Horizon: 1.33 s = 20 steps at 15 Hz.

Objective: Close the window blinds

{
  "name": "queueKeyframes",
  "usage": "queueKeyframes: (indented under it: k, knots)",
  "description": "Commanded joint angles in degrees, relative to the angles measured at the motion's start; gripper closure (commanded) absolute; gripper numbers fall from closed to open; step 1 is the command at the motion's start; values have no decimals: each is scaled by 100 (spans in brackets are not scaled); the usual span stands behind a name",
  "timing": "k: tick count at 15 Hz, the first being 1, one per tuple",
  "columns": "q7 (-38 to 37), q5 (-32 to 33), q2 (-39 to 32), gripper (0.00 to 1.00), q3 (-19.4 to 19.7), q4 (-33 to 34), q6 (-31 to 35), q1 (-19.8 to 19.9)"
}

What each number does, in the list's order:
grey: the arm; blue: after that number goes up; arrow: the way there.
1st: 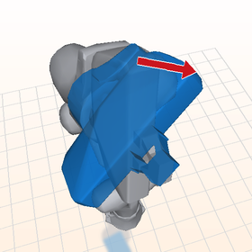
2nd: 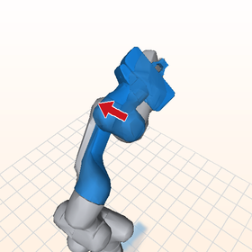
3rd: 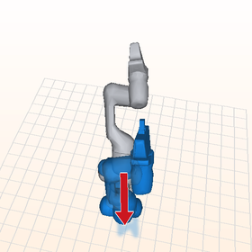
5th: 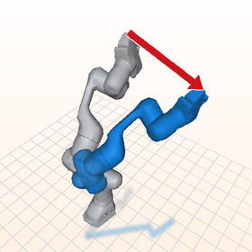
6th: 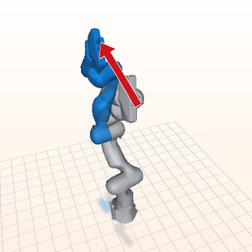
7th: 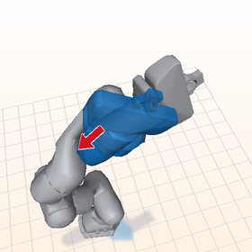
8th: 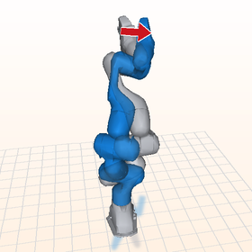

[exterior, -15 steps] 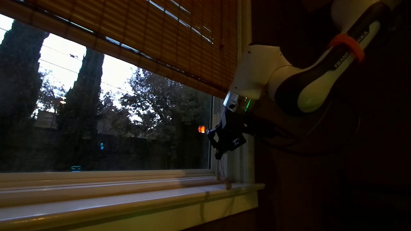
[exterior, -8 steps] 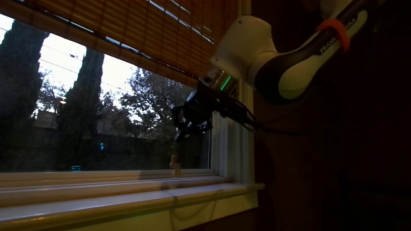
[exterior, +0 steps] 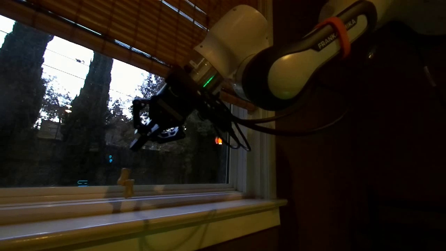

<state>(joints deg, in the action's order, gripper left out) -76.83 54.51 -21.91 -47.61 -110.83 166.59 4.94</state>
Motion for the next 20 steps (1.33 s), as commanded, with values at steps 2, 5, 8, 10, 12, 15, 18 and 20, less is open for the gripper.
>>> queueKeyframes:
  k: [2, 5, 8, 10, 12, 15, 18, 20]
  knots:
    - [839, -139, -1253, 97, -208, 1130, -278, -425]
    - [2015, -1418, -1457, 97, 573, 1716, -91, -1418]
    - [2770, -1837, -2120, 97, 301, 2611, -440, -1683]
    - [3132, -2022, -2379, 97, 215, 3000, -682, -1913]
    - [3906, -3284, -2283, 97, 701, 3126, -748, -2436]
    - [4455, -4626, -2077, 98, 1359, 3493, -1425, -2988]
    - [4771, -5595, -2026, 98, 1687, 3830, -2030, -3304]
    - [4858, -6056, -1973, 98, 1878, 4001, -2478, -3483]
